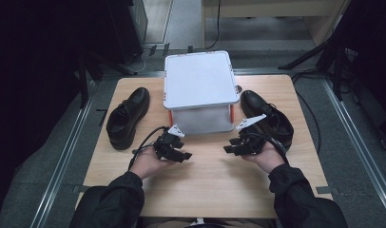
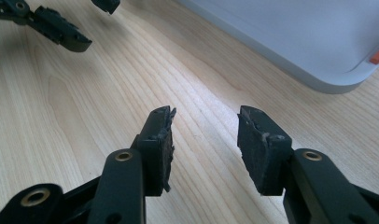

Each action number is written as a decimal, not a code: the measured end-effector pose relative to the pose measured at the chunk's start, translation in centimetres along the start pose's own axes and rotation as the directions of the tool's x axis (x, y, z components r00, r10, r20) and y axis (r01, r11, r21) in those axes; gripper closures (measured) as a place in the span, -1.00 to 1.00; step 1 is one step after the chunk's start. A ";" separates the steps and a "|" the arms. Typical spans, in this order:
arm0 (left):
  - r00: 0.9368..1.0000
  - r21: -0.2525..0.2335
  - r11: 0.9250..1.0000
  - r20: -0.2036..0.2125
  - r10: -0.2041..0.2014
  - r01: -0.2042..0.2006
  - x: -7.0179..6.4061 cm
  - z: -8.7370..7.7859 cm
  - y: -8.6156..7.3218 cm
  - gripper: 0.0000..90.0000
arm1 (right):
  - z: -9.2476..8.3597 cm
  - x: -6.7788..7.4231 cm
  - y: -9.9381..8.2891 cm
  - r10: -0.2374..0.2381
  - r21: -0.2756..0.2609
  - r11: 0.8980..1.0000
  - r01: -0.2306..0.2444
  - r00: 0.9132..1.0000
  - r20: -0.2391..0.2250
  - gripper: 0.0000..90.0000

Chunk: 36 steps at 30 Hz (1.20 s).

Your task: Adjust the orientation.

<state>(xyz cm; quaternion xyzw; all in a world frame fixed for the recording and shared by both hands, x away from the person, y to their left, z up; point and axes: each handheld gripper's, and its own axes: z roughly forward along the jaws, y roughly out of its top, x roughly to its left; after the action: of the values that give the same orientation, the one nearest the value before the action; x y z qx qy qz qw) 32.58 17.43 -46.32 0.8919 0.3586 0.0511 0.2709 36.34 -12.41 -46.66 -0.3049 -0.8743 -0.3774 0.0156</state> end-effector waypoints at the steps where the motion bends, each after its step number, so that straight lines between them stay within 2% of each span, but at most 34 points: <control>1: 1.000 0.000 1.000 0.001 -0.005 0.005 0.0 0.0 0.0 -0.07 | 0.0 0.0 0.0 -0.007 0.004 1.000 0.007 1.000 0.003 0.24; 10: 1.000 -0.005 1.000 -0.004 -0.007 0.007 0.2 -0.4 -0.2 -0.08 | 0.0 0.1 0.0 -0.005 0.003 1.000 0.005 1.000 -0.008 0.22; 16: 1.000 0.000 1.000 -0.001 -0.027 0.027 0.3 -0.9 -0.8 -0.06 | 0.3 0.2 0.5 -0.015 0.001 1.000 0.015 1.000 -0.026 0.22; 23: 0.998 -0.003 0.998 -0.006 -0.055 0.055 0.6 -1.6 -1.6 -0.03 | 1.2 0.4 1.3 -0.034 0.023 0.999 0.035 0.998 -0.055 0.22; 26: 0.999 -0.007 0.999 -0.010 -0.040 0.040 0.5 -2.0 -1.9 0.03 | 1.4 0.5 1.5 -0.045 0.029 0.999 0.046 0.997 -0.063 0.22; 29: 0.999 -0.006 0.999 -0.003 -0.044 0.044 0.6 -2.3 -2.2 0.07 | 1.6 0.5 1.7 -0.044 0.038 0.998 0.047 0.996 -0.071 0.22; 36: 0.997 -0.019 0.996 0.002 -0.084 0.084 1.3 -3.5 -2.8 0.19 | 1.7 1.0 2.2 -0.075 0.012 0.997 0.077 0.994 -0.083 0.22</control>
<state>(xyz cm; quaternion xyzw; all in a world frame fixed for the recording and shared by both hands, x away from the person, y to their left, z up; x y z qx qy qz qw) 30.85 21.55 -44.97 0.8735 0.3950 0.0428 0.2815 37.03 -9.58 -46.20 -0.2554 -0.8866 -0.3836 0.0397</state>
